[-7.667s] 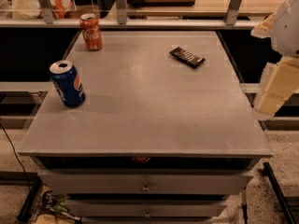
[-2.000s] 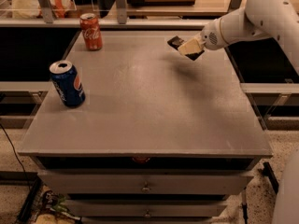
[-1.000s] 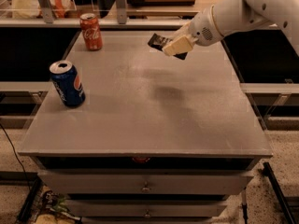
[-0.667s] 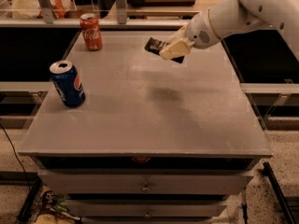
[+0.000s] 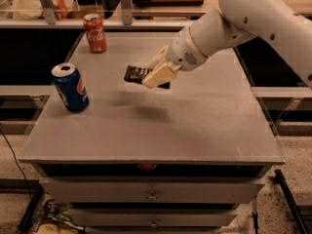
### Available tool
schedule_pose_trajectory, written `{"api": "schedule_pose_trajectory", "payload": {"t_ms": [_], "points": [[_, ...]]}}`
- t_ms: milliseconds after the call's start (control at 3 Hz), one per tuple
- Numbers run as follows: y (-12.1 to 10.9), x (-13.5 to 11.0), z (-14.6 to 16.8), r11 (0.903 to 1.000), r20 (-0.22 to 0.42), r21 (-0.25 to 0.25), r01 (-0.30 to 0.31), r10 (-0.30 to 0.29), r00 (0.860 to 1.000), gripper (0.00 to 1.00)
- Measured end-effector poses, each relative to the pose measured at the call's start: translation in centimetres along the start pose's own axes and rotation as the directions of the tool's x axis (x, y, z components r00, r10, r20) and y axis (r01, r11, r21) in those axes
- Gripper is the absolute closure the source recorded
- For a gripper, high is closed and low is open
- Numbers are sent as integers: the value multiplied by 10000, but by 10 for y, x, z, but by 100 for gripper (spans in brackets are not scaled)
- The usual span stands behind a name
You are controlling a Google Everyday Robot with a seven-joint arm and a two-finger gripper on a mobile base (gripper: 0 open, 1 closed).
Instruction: Move rxbar chocolate near pepsi can
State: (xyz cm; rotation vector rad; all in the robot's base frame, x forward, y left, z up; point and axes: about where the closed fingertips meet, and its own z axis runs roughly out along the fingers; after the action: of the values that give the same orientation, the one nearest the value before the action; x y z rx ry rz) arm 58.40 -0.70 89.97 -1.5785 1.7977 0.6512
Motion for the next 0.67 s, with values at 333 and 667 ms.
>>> {"api": "schedule_pose_trajectory", "payload": {"t_ms": [333, 667], "points": [[39, -11, 36, 9923, 30, -1179, 390, -389, 9992, 100], [60, -23, 64, 9807, 160, -1801, 765, -749, 9971, 100]]}}
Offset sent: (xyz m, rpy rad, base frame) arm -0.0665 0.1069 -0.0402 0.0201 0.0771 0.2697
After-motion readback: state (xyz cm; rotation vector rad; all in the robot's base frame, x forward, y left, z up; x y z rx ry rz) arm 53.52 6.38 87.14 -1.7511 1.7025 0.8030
